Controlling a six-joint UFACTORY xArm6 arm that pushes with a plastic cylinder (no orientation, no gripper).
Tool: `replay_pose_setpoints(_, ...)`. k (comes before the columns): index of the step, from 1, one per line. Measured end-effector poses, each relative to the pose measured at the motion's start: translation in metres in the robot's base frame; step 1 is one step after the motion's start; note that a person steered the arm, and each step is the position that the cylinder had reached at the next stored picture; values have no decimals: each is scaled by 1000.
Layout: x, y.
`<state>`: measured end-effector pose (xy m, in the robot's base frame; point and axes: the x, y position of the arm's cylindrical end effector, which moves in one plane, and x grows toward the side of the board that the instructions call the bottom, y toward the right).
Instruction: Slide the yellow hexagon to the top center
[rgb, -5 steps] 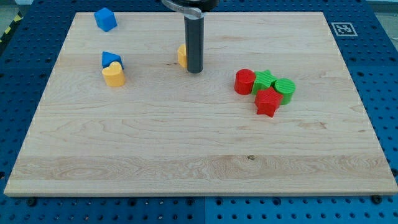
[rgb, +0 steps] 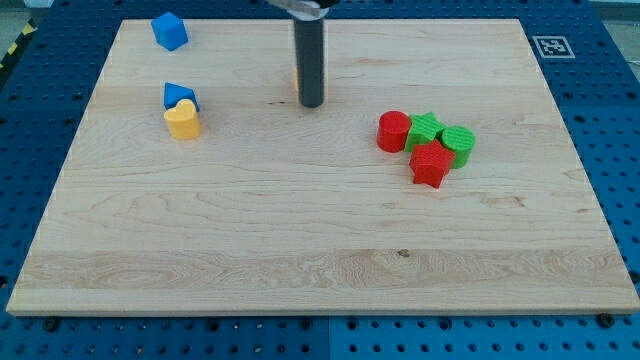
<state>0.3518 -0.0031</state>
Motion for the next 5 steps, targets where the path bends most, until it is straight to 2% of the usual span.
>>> replay_pose_setpoints(2, -10, 9)
replay_pose_setpoints(5, -10, -18)
